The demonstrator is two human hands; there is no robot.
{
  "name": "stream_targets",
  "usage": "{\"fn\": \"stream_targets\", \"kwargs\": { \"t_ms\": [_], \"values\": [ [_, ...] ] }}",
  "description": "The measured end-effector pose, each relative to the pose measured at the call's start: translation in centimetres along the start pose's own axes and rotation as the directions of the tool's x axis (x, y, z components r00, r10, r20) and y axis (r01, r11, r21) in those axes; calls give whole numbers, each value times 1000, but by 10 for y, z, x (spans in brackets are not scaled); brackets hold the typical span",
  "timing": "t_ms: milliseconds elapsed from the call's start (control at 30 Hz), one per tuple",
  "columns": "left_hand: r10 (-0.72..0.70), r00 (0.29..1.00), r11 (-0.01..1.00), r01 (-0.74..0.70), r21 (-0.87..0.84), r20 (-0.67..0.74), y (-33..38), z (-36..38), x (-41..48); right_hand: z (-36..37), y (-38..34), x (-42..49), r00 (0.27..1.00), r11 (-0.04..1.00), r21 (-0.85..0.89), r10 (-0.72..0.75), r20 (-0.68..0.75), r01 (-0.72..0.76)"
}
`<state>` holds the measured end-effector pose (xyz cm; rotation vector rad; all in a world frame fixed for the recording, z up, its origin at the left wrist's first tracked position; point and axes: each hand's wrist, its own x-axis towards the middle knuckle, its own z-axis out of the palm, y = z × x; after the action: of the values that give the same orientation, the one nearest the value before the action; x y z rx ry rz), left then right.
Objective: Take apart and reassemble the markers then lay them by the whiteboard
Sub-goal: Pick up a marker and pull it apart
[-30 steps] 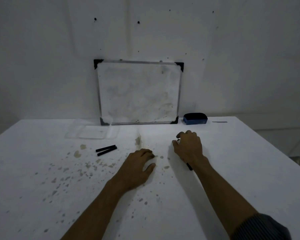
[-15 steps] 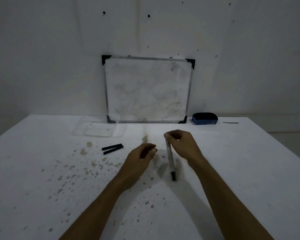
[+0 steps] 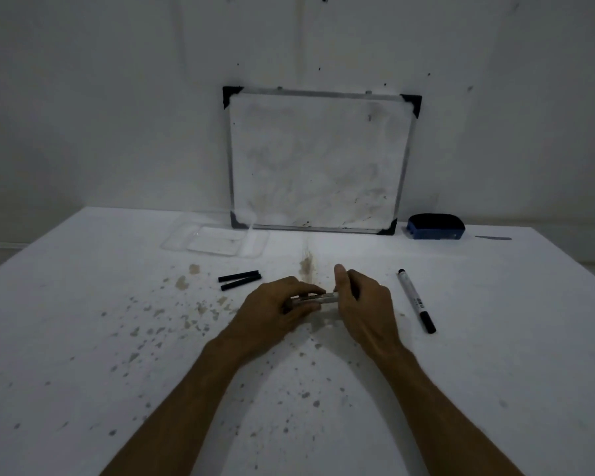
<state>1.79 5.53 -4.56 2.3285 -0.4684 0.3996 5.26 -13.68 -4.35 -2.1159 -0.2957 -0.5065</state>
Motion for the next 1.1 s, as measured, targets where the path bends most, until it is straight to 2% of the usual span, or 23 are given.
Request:
{"fn": "stream_targets", "kwargs": {
  "t_ms": [100, 167, 300, 433, 500, 567, 633, 700, 800, 900, 967, 1033, 1100],
  "values": [
    [95, 995, 991, -92, 100, -32, 1, 7, -2, 1, 2, 1, 990, 976, -192, 114, 79, -97],
    [118, 992, 986, -112, 127, -43, 3, 9, -2, 1, 5, 4, 975, 955, -244, 196, 105, -166],
    [53, 998, 996, -51, 69, -37, 8, 12, 0, -2, 9, 10, 967, 957, -213, 225, 120, -196],
    [-55, 998, 997, 56, -44, 21, 18, 11, 2, -4, 9, 7, 973, 977, -83, 207, 106, -198],
    [-137, 979, 963, 167, -212, 148, 21, 7, 5, -5, 8, 6, 988, 991, 34, 127, 89, -131],
    [-180, 927, 886, 298, -355, 330, 19, -6, 8, -6, 7, 3, 993, 994, 56, -92, 73, 88],
    [-191, 868, 827, 394, -401, 458, 12, -16, 9, -7, 4, 1, 962, 965, 13, -263, 67, 263],
    [-200, 890, 842, 370, -392, 411, 9, -13, 8, -7, 2, 3, 966, 967, -15, -253, 50, 254],
    [-141, 979, 911, 187, -368, 146, 12, 11, 4, -8, -1, 11, 996, 998, -48, 50, 78, -46],
    [-94, 996, 935, 88, -344, -1, 8, 20, 5, -4, 3, 14, 976, 978, -83, 197, 87, -190],
    [-45, 995, 975, 25, -220, -89, 4, 19, 3, -3, 5, 13, 968, 972, -65, 230, 100, -224],
    [-30, 997, 976, 15, -217, -70, 10, 18, -2, -3, 5, 10, 971, 976, 15, 215, 104, -218],
    [-95, 989, 927, 128, -352, 110, 15, 13, -2, -6, 4, 4, 993, 989, 122, 72, 90, -82]
  ]
}}
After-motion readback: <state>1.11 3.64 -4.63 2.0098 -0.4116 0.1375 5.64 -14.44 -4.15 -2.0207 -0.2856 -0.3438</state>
